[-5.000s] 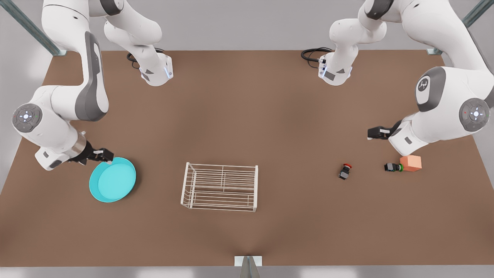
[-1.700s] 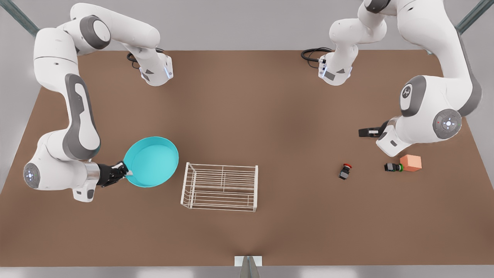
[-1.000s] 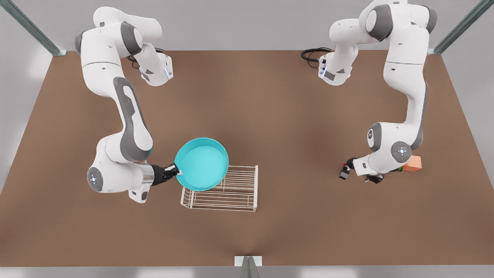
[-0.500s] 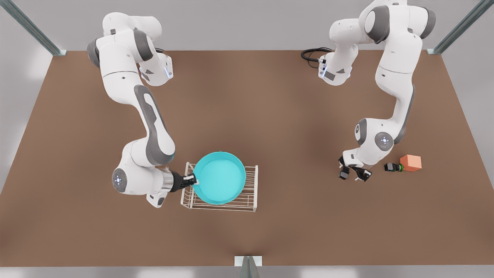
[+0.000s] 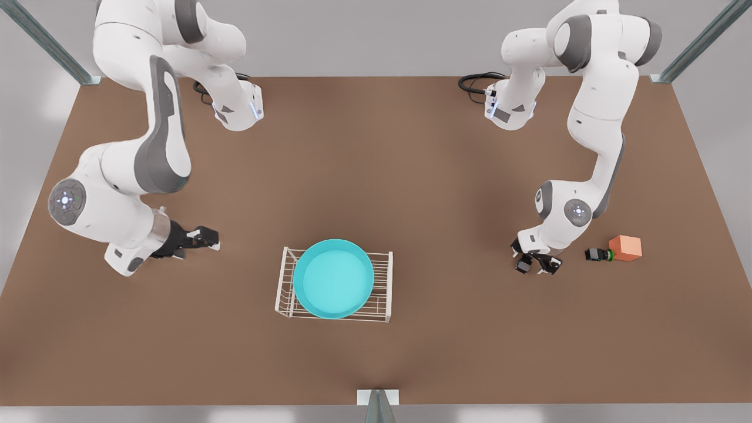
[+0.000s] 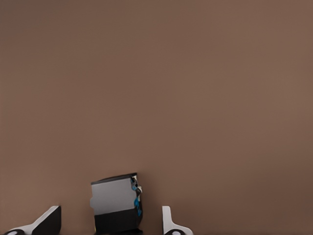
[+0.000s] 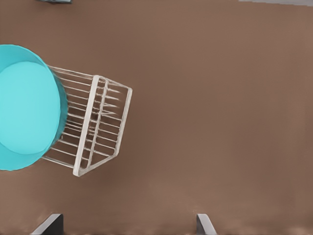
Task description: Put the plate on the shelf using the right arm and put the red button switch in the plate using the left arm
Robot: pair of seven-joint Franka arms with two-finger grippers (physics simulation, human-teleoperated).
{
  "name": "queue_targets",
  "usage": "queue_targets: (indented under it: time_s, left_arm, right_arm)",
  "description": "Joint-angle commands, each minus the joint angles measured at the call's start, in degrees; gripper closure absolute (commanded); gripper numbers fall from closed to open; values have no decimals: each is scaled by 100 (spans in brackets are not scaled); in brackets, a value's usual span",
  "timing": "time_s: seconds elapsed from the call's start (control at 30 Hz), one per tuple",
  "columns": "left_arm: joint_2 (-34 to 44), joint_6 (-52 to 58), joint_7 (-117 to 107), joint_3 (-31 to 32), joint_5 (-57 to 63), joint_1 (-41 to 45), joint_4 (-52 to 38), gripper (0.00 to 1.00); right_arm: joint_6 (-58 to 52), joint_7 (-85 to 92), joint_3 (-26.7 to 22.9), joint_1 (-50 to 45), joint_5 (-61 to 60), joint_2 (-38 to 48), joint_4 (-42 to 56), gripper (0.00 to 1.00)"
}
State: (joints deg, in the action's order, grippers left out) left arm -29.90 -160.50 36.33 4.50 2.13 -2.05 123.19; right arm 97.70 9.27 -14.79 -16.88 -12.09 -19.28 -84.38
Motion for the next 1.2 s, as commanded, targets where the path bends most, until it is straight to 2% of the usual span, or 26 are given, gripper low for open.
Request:
queue_targets:
  time_s: [0.0,0.03,0.23,0.27,0.3,0.33,0.4,0.53,0.63,0.7,0.83,0.93,1.03,1.1,1.17]
  left_arm:
    - [-34,-51,-390,-2,7,-6,-5,0]
    - [-69,-51,-390,-2,7,-6,-14,0]
    - [-121,-51,-399,-2,-10,-6,-49,0]
    - [-121,-51,-425,-2,-2,-6,-58,10]
    - [-121,-51,-434,-2,-10,3,-67,25]
    - [-121,-51,-434,-2,-10,3,-67,32]
    - [-121,-51,-531,-2,-10,21,-76,43]
    - [-121,-16,-548,-2,-2,47,-251,58]
    - [-113,19,-540,-2,7,82,-401,58]
    - [-25,520,-548,-2,7,82,-708,58]
    - [2,2277,-1031,7,34,381,-2052,58]
    - [45,3973,-2349,16,253,1040,-3134,58]
    - [72,5178,-4037,42,333,1804,-3749,58]
    - [177,5740,-5302,578,315,1945,-3802,58]
    - [186,5758,-6779,1246,210,1945,-3969,58]
  right_arm:
    - [293,672,-313,36,1183,231,-571,0]
    - [302,998,-534,202,1060,231,-562,0]
    - [197,910,-279,686,963,223,-439,0]
    - [197,875,-261,669,954,161,-430,0]
    - [197,822,-156,660,945,152,-360,0]
    - [197,822,-129,660,945,152,-342,0]
    - [197,743,-59,651,945,117,-351,0]
    - [197,708,-24,616,937,56,-351,0]
    - [197,708,-24,607,945,56,-351,0]
    - [197,708,3,607,945,56,-342,0]
    - [197,699,11,616,937,56,-342,0]
    - [197,611,20,607,954,56,-342,0]
    - [205,-180,38,519,963,47,-334,0]
    - [267,-268,55,519,1007,38,-61,0]
    - [293,-259,29,528,963,38,-43,0]
